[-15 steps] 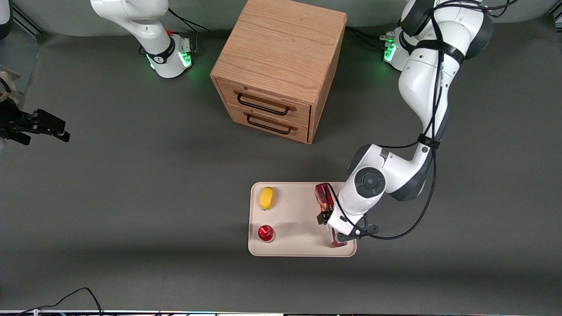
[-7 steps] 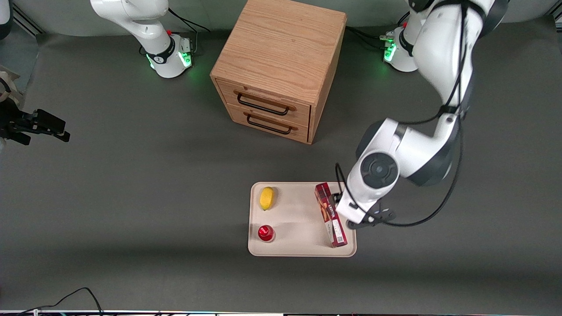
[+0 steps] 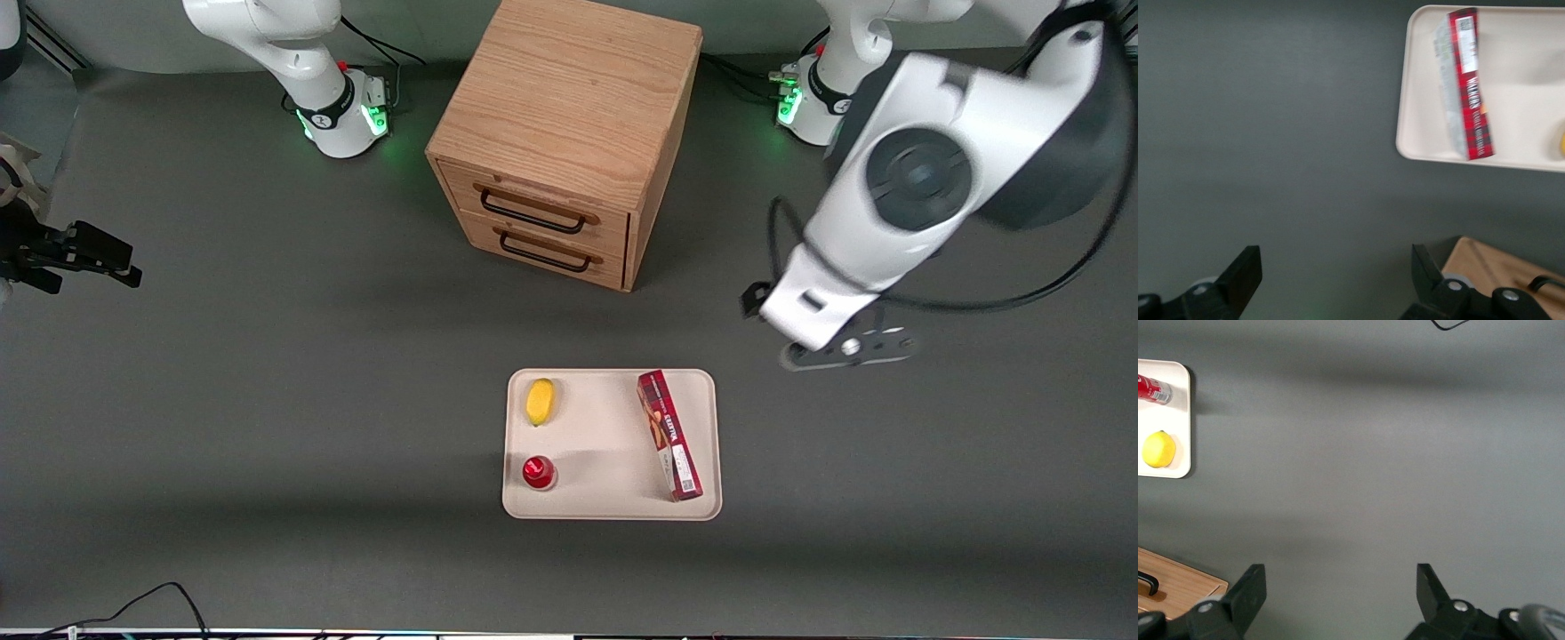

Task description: Place red cookie box on tray

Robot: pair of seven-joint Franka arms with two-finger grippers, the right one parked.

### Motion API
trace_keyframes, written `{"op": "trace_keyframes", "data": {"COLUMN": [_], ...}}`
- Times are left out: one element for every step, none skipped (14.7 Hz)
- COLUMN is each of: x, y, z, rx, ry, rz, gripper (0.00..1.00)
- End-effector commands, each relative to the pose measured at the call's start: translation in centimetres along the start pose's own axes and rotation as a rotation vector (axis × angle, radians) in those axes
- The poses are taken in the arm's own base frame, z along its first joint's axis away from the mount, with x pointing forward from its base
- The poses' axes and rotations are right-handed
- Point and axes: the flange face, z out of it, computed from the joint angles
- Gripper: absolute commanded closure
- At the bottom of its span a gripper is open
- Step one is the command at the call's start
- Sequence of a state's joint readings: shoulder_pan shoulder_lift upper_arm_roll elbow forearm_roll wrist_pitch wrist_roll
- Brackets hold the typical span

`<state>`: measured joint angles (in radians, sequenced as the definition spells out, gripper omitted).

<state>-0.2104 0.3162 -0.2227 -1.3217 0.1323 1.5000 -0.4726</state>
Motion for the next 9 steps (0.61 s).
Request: {"op": "trace_keyframes", "data": {"x": [-3.0, -3.8, -4.3, -4.6, -4.4, -4.1, -3.9, -3.7, -3.6], "y": [-6.8, -9.1, -11.3, -13.4, -16.1, -18.7, -20.5, -22.5, -23.7], "z": [-0.8, -1.6, -2.4, -3.0, -3.3, -3.5, -3.5, -3.4, -3.6], "rx": [0.006, -0.021, -0.037, -0.038, -0.043, -0.047, -0.051, -0.073, -0.083], "ry": [-0.004, -0.002, -0.004, -0.004, 0.002, 0.009, 0.011, 0.012, 0.017], "rz": [0.082, 0.073, 0.091, 0.141, 0.168, 0.187, 0.212, 0.203, 0.190], "gripper": [0.00, 0.00, 0.00, 0.00, 0.00, 0.00, 0.00, 0.00, 0.00]}}
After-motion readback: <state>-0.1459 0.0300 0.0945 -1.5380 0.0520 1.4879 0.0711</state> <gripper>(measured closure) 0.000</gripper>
